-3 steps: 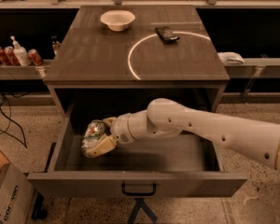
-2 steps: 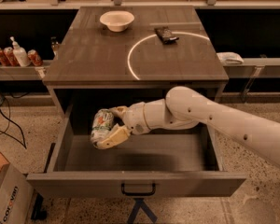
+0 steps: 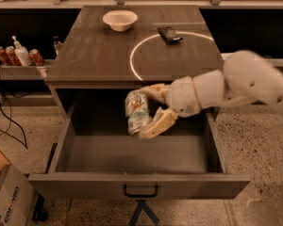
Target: Pick 7up can from top drawer and place on counter
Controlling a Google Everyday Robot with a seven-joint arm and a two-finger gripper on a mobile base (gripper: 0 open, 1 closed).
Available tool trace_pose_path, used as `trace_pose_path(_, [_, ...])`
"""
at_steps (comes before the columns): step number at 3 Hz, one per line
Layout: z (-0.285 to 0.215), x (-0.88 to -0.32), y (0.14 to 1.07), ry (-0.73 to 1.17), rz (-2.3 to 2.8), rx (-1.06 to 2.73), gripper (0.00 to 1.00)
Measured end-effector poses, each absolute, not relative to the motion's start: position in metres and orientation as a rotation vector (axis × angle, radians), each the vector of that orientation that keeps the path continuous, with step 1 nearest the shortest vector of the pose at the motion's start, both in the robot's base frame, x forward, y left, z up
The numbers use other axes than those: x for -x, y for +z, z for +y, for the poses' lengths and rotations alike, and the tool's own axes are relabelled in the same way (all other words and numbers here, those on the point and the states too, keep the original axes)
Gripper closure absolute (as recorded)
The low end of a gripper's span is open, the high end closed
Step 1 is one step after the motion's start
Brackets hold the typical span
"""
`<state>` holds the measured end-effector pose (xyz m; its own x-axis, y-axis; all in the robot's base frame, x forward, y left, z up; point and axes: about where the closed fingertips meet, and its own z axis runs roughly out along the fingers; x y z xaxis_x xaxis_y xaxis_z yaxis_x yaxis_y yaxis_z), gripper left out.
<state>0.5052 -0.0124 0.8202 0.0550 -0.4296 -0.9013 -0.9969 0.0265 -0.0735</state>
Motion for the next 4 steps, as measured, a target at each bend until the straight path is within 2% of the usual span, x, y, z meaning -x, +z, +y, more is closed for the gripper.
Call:
trace_pose_path(1, [-0.046,-0.516,0.869,0.770,1.508,1.536,1.00])
trace_pose_path(2, [-0.062,-0.557,0.900,0.661,1.577,1.504,1.00])
trace_pose_path(4, [-0.046,-0.660,0.897,0.717,1.745,1.327,1.00])
